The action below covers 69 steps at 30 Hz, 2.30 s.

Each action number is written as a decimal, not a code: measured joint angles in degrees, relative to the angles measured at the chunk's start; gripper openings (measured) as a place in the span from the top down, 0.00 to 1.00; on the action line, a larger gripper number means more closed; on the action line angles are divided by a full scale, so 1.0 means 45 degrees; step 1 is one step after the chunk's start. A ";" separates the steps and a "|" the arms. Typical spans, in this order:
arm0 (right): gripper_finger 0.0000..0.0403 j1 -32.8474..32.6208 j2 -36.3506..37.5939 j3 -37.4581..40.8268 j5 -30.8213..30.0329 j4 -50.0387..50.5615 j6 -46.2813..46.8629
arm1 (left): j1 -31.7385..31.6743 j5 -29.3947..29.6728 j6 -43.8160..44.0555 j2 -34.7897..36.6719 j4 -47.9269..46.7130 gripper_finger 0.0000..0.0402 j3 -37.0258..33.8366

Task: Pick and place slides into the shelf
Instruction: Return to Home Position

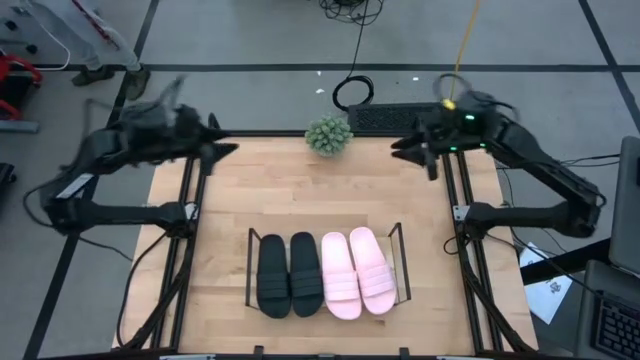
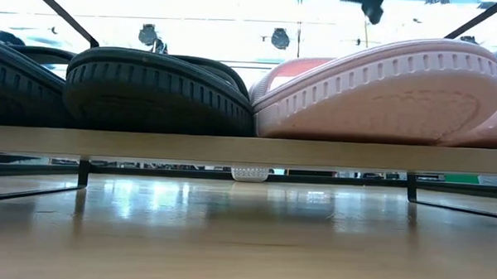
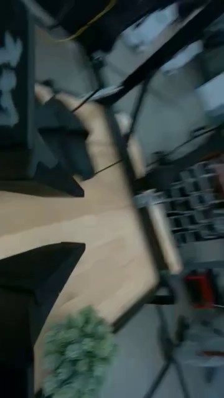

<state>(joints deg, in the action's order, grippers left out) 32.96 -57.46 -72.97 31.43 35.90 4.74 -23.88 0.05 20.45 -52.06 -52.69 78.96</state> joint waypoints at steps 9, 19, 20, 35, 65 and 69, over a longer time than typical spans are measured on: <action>0.90 -0.0585 0.2081 0.0000 -0.0977 -0.0284 0.2256 | 0.0513 -0.0448 0.0388 0.3120 -0.1341 0.34 0.0005; 0.97 -0.1130 0.3260 0.0015 -0.3648 -0.0180 0.2430 | 0.0612 -0.0569 0.0913 0.5908 -0.3423 0.34 0.0000; 0.97 -0.1130 0.3376 0.0015 -0.3722 -0.0186 0.2443 | 0.0612 -0.0573 0.0922 0.6194 -0.3418 0.34 0.0000; 0.99 -0.1130 0.5347 0.1189 -0.3784 0.1107 0.3691 | -0.0342 -0.0472 0.0622 0.8439 -0.4763 0.34 -0.1155; 0.99 -0.1159 1.1083 1.1749 -0.2606 -0.6755 0.6325 | -0.6713 -0.6038 0.0548 1.1503 -0.5280 0.34 -0.3944; 0.99 -0.1163 1.2246 1.1664 -0.2863 -0.6983 0.5928 | -0.7967 -0.6619 -0.0050 1.1503 -0.5963 0.34 -0.3944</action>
<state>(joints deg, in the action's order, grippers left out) 27.73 -2.35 -20.48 18.54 4.48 31.42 -59.73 -29.73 20.22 -0.30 -79.53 61.21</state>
